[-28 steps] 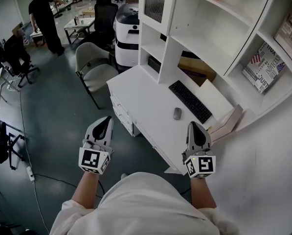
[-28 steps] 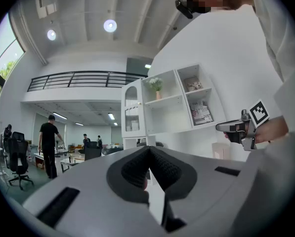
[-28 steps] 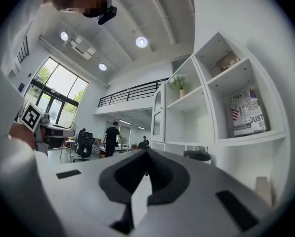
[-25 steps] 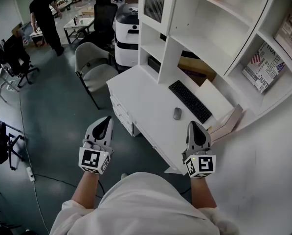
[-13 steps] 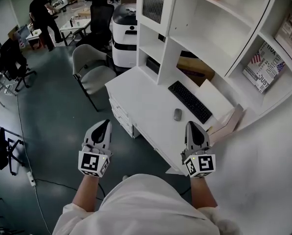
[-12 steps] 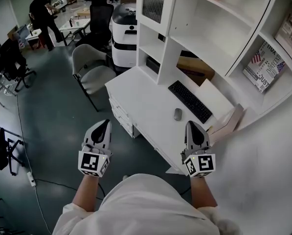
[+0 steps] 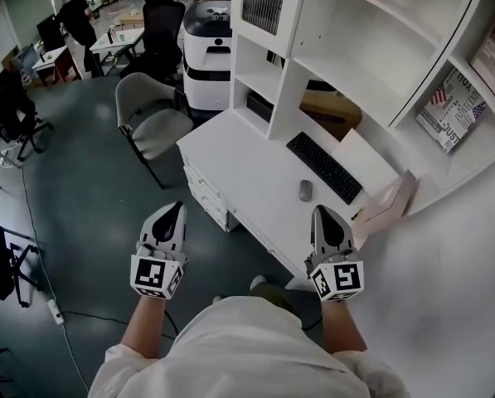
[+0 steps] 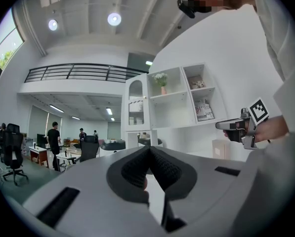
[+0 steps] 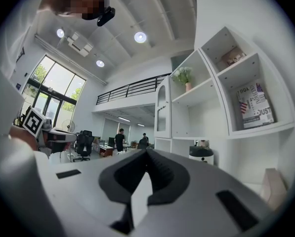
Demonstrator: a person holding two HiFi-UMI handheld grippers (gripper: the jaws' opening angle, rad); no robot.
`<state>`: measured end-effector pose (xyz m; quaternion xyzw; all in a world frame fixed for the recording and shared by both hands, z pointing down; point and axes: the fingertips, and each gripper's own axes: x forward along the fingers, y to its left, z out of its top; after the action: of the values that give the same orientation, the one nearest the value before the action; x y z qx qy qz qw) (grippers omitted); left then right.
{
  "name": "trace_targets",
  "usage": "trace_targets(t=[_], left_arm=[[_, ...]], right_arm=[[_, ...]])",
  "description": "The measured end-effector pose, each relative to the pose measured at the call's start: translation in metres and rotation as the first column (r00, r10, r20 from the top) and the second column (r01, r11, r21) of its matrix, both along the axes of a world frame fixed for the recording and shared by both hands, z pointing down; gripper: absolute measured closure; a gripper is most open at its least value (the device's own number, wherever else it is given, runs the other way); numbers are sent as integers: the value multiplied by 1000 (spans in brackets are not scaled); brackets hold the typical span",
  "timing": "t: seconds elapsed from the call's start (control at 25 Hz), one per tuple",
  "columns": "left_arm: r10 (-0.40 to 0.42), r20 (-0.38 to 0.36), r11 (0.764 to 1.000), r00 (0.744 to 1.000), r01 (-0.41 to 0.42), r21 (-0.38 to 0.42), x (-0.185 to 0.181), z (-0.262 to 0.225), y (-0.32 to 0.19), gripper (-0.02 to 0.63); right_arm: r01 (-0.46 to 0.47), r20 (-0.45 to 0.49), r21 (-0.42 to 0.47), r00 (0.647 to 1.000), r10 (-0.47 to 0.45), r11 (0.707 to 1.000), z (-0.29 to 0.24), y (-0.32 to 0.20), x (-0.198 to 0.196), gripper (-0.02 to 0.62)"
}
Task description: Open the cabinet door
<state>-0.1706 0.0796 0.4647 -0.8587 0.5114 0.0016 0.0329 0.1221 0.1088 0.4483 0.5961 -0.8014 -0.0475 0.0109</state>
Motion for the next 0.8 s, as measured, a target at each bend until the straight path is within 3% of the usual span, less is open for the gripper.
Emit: trace_targets(t=[0.48, 0.8], left_arm=[[-26, 3, 1000, 1000, 26, -15, 9, 7, -102, 606], [-49, -12, 999, 999, 48, -14, 38, 0, -188, 606]], right_arm=[[46, 17, -11, 999, -45, 999, 11, -111, 1, 592], [85, 31, -6, 996, -85, 996, 5, -201, 25, 592]])
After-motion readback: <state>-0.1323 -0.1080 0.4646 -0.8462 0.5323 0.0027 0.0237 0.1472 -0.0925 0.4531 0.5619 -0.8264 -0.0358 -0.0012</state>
